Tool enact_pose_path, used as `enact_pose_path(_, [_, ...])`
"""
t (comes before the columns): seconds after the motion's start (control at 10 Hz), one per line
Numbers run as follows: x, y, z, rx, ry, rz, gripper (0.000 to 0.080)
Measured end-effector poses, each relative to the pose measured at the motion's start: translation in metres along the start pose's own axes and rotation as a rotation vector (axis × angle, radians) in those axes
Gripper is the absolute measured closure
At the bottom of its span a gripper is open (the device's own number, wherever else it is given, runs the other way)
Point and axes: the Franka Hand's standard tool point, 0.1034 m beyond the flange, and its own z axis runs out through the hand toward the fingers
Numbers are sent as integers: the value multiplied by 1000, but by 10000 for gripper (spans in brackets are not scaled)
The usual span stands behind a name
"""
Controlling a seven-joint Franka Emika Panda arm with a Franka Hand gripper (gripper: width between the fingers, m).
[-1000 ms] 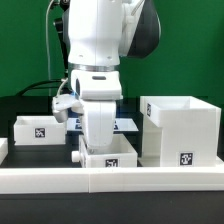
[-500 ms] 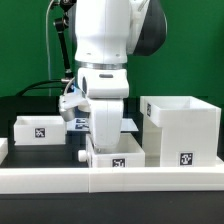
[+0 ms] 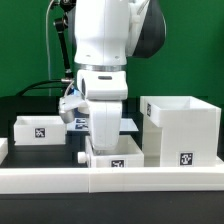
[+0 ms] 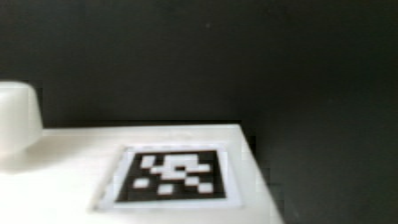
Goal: Assemble drawer
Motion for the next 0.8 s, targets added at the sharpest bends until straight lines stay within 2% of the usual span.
enact_pose_path(0.3, [8,2,0,18,4,13,757])
enact_pose_path(0.8, [13,2,1,13,8,43,757])
